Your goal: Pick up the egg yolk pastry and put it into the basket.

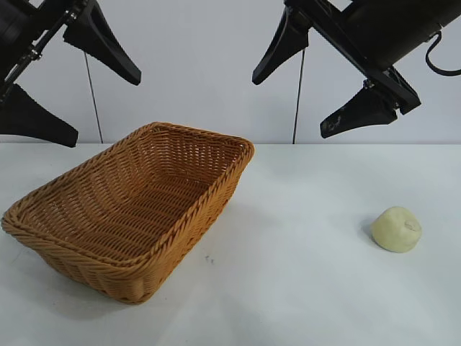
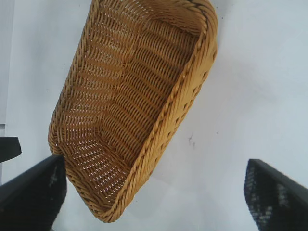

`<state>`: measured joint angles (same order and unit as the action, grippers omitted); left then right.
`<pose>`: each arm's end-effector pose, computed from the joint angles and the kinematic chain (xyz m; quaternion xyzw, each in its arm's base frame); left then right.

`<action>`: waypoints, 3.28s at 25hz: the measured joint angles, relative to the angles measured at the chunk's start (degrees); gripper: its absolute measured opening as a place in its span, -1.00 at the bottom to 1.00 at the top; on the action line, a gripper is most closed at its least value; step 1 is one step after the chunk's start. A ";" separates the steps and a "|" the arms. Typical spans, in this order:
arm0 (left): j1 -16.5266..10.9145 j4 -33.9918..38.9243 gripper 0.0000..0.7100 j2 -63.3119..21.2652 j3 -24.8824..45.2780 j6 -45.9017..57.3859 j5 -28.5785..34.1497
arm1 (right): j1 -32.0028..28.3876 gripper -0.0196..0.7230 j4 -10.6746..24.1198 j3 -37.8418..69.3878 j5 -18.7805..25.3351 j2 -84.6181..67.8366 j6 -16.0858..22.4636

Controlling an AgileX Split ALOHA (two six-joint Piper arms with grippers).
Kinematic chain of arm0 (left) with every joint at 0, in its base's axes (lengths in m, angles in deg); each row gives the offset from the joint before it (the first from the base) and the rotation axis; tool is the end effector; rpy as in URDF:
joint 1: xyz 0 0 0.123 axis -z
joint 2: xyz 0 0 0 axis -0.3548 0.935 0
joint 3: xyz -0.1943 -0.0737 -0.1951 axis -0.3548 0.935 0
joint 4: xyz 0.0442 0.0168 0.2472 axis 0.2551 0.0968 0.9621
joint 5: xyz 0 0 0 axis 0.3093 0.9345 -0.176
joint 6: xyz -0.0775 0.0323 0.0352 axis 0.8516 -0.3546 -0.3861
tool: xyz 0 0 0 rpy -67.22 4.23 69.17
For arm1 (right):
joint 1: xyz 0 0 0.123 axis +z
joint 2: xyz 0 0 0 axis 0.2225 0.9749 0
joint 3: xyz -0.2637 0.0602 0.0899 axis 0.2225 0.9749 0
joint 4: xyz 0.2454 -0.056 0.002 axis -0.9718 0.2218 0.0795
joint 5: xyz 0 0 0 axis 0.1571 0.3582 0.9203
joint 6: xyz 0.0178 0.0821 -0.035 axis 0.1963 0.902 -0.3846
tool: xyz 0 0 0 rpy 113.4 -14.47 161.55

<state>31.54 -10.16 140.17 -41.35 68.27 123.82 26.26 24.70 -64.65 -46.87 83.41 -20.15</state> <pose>0.2987 -0.1069 0.2571 -0.0367 0.9224 -0.3418 0.1760 0.3228 0.1194 0.2551 0.0327 0.9336 0.3033 0.1879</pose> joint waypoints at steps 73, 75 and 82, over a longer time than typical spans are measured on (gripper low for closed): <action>11.48 41.73 0.94 8.82 12.38 88.38 -18.60 | 0.00 0.92 0.18 0.00 0.05 0.00 0.04; 11.56 41.62 0.94 9.55 12.38 88.94 -20.24 | 0.00 0.92 0.18 0.00 -0.01 0.00 0.04; 12.58 41.44 0.94 12.66 12.38 89.58 -21.55 | 0.00 0.92 0.42 0.00 -0.01 0.00 0.04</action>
<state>44.12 31.28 152.83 -28.97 157.85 102.26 26.26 25.12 -64.65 -46.89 83.41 -20.11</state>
